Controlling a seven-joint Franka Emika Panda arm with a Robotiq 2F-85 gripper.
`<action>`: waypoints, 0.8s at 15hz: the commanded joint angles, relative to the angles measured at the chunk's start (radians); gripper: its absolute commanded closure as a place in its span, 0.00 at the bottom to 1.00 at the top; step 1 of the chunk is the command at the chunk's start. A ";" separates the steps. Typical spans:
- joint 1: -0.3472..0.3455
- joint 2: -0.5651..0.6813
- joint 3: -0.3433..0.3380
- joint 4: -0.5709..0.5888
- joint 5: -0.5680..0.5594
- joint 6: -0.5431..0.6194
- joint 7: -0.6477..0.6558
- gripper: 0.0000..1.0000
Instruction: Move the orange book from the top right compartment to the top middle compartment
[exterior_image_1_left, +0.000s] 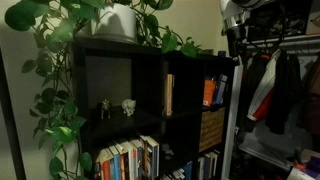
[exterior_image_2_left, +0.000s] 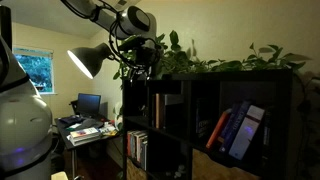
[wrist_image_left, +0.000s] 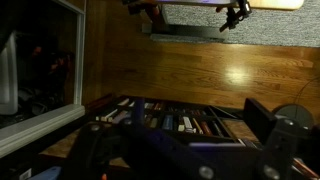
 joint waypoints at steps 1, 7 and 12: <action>0.020 0.002 -0.016 0.003 -0.005 -0.003 0.007 0.00; 0.019 -0.011 -0.019 -0.014 0.000 0.030 0.009 0.00; -0.010 -0.069 -0.047 -0.134 0.003 0.315 0.090 0.00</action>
